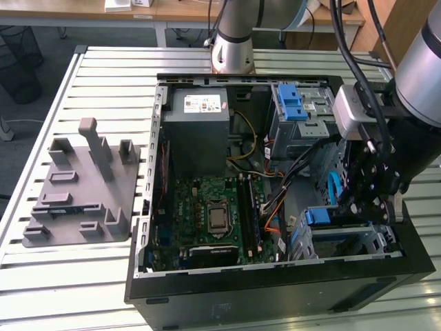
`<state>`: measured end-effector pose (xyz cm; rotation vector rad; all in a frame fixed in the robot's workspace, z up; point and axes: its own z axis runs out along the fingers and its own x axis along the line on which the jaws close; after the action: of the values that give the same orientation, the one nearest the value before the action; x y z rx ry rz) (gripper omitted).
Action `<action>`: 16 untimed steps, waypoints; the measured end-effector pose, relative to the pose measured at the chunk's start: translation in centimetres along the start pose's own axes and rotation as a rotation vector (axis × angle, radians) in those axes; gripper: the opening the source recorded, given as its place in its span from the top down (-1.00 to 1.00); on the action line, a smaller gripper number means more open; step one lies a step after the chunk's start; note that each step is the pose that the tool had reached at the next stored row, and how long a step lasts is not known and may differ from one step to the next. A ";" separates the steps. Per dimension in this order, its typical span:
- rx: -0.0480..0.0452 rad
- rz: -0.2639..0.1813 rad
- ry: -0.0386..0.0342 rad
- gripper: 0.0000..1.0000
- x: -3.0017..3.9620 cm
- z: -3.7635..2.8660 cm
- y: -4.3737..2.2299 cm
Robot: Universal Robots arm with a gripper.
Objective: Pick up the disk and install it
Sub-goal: 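Insert the second disk wire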
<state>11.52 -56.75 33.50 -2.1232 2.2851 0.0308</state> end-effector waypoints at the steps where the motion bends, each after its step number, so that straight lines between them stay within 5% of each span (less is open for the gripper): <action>1: 0.0005 0.000 0.0010 0.54 0.00 0.03 0.00; 16: 0.0013 0.000 0.0018 0.54 -0.01 -0.51 0.01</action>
<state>11.51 -56.75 34.02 -2.1234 2.2856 0.0275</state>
